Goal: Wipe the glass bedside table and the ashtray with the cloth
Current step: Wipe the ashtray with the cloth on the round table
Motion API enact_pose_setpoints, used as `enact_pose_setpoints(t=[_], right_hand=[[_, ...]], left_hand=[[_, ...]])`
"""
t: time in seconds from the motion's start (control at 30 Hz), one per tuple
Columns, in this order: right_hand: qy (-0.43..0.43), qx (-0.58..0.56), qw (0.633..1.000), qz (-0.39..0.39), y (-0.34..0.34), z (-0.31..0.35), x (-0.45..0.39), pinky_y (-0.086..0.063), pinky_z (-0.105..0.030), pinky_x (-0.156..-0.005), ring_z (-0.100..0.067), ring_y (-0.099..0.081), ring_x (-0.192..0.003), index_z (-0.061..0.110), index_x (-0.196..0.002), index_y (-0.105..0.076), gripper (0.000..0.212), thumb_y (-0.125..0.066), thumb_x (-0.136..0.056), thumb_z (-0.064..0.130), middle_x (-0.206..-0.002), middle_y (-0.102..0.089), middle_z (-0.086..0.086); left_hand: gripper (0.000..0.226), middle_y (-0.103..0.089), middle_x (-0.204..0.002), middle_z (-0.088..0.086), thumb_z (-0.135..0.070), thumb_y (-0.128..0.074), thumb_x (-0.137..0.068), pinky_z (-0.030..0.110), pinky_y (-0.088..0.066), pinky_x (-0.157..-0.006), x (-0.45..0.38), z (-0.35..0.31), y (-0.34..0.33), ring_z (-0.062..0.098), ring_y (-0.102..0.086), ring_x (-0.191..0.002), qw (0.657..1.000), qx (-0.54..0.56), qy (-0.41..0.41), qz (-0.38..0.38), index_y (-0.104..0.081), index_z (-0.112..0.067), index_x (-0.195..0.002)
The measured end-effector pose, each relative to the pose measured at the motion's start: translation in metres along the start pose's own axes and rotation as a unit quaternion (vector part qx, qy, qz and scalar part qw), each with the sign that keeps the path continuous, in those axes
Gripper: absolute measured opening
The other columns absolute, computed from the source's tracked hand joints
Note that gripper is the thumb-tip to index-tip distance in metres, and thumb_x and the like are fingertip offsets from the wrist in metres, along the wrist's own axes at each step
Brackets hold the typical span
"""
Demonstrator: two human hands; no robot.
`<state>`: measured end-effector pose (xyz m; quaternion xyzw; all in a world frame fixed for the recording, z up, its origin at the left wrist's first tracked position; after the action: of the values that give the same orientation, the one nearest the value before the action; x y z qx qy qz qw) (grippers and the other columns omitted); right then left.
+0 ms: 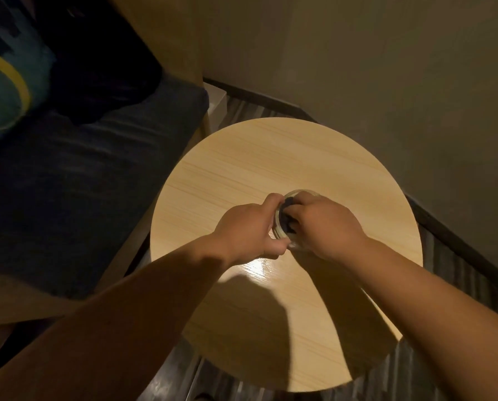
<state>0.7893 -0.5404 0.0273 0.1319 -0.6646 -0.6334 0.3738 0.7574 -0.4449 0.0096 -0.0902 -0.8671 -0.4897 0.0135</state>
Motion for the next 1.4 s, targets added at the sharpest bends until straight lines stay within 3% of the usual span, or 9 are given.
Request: enact_pose_setpoints(t=[0.13,0.23,0.37,0.47,0.67,0.83,1.03,1.27,1.4], right_hand=[[-0.055,0.099,0.994,0.000,0.007,-0.009,0.004,-0.041,-0.032,-0.057,-0.025,-0.050,-0.095,0.021,-0.117,-0.060,0.033,-0.061,-0.086,0.030,-0.122,-0.050,0.000],[-0.088,0.125,0.987,0.048,0.012,-0.013,0.013,-0.037,-0.035,-0.058,-0.026,-0.049,-0.092,0.015,-0.114,-0.058,0.025,-0.056,-0.089,0.018,-0.121,-0.048,-0.005],[-0.074,0.094,0.988,0.101,0.006,-0.014,0.024,-0.048,-0.036,-0.064,-0.022,-0.047,-0.078,0.020,-0.110,-0.061,0.021,-0.054,-0.090,0.019,-0.114,-0.051,-0.002],[-0.025,0.040,0.992,0.118,-0.004,-0.014,0.024,-0.052,-0.038,-0.071,-0.024,-0.056,-0.086,0.025,-0.119,-0.060,0.030,-0.051,-0.091,0.019,-0.109,-0.051,0.000],[0.064,-0.027,0.997,0.020,0.000,0.002,0.004,-0.047,-0.033,-0.067,-0.023,-0.054,-0.096,0.031,-0.123,-0.060,0.039,-0.064,-0.084,0.031,-0.122,-0.055,0.009],[0.010,0.077,0.997,-0.001,0.005,-0.004,-0.003,-0.045,-0.031,-0.058,-0.022,-0.050,-0.093,0.029,-0.124,-0.057,0.045,-0.066,-0.082,0.041,-0.121,-0.052,0.008],[-0.067,0.116,0.990,0.039,0.014,-0.018,0.006,-0.047,-0.034,-0.056,-0.024,-0.052,-0.069,0.021,-0.107,-0.062,0.019,-0.054,-0.090,0.024,-0.114,-0.049,0.000],[-0.020,-0.031,0.995,0.095,-0.003,-0.027,0.018,-0.046,-0.034,-0.071,-0.023,-0.055,-0.091,0.027,-0.117,-0.062,0.027,-0.047,-0.095,0.029,-0.110,-0.053,0.002],[0.014,-0.156,0.986,0.049,-0.001,-0.009,0.009,-0.045,-0.035,-0.079,-0.021,-0.056,-0.098,0.025,-0.121,-0.063,0.030,-0.057,-0.092,0.024,-0.114,-0.059,0.002]], left_hand=[[0.071,-0.058,-0.068,-0.007,-0.053,-0.065,-0.072,0.028,-0.041,-0.049,0.001,0.000,0.000,0.013,-0.057,-0.060,0.999,-0.008,0.022,-0.027,-0.029,-0.028,-0.129],[0.073,-0.058,-0.069,-0.008,-0.055,-0.064,-0.071,0.027,-0.040,-0.050,0.001,0.000,-0.001,0.013,-0.057,-0.061,0.999,-0.012,0.030,-0.035,-0.030,-0.027,-0.130],[0.074,-0.057,-0.071,-0.008,-0.056,-0.064,-0.070,0.028,-0.038,-0.050,0.001,0.002,-0.002,0.014,-0.057,-0.063,0.999,-0.010,0.031,-0.038,-0.031,-0.026,-0.130],[0.075,-0.056,-0.073,-0.008,-0.056,-0.064,-0.070,0.027,-0.040,-0.051,0.002,0.004,-0.004,0.012,-0.057,-0.063,0.999,-0.001,0.018,-0.036,-0.031,-0.028,-0.131],[0.074,-0.057,-0.072,-0.006,-0.053,-0.064,-0.072,0.028,-0.041,-0.051,-0.001,0.004,-0.004,0.014,-0.057,-0.062,1.000,0.004,-0.002,-0.012,-0.029,-0.028,-0.132],[0.071,-0.053,-0.066,-0.009,-0.053,-0.064,-0.074,0.026,-0.034,-0.049,0.000,0.002,0.000,0.010,-0.054,-0.060,0.999,0.001,0.015,-0.043,-0.031,-0.026,-0.130],[0.073,-0.058,-0.072,-0.006,-0.059,-0.062,-0.072,0.033,-0.046,-0.057,0.002,0.003,-0.003,0.015,-0.057,-0.065,0.998,0.003,0.033,-0.055,-0.031,-0.025,-0.129],[0.076,-0.063,-0.080,-0.006,-0.057,-0.064,-0.072,0.033,-0.050,-0.062,0.003,0.004,-0.002,0.015,-0.060,-0.071,0.998,0.017,0.022,-0.051,-0.031,-0.025,-0.133],[0.074,-0.057,-0.076,-0.006,-0.054,-0.065,-0.074,0.030,-0.045,-0.055,0.002,0.004,-0.001,0.014,-0.058,-0.066,0.999,0.023,0.013,-0.032,-0.030,-0.026,-0.134]])
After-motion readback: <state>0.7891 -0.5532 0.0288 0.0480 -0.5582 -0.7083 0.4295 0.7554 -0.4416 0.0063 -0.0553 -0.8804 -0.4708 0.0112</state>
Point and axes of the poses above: each hand's wrist, its own x-axis away from the middle knuckle, its own y-axis out of the back of the hand, z = x × y, the point moved 8 cm from there along -x, towards the middle knuckle
